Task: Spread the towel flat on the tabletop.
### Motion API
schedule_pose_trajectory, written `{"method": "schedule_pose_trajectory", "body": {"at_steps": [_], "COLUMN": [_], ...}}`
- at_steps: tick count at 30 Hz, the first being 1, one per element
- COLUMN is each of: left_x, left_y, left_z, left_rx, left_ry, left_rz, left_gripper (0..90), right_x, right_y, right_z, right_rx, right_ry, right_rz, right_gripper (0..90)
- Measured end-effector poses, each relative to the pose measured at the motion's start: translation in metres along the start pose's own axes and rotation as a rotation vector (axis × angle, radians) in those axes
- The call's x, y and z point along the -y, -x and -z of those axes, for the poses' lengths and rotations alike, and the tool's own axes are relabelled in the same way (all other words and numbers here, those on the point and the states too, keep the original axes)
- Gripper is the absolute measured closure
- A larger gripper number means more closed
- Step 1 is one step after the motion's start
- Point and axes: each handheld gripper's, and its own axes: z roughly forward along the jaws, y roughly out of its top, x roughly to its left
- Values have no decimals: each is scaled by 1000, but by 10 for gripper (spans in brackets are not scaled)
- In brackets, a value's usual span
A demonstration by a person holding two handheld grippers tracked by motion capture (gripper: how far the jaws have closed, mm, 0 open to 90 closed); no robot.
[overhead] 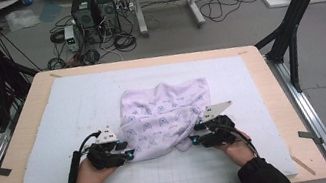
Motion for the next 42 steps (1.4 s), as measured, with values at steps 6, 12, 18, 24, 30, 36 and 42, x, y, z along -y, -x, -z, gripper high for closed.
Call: {"method": "schedule_pose_trajectory", "body": {"at_steps": [6,12,18,24,30,36,42], "left_x": [-4,-7,-14,-22,-34,-35,-34], "left_y": [4,0,-1,2,-24,-48,-51], "left_z": [0,25,62,74,43,-1,2], "left_rx": [0,18,-8,-35,-105,-142,-144], "left_ry": [-5,67,135,164,139,62,55], "left_rz": [-34,8,18,18,95,146,145], "left_gripper": [821,846,848,847,847,841,763], "right_x": [0,4,7,8,-8,-8,-5], "right_y": [0,-2,-7,-13,-2,36,46], "right_z": [-15,6,41,61,51,24,5], "right_rx": [21,-29,-59,-92,-78,-37,-56], "right_ry": [-54,-55,9,8,-2,-35,-66], "right_rz": [34,46,45,63,58,-39,-67], "right_gripper": [842,866,870,875,874,871,849]}}
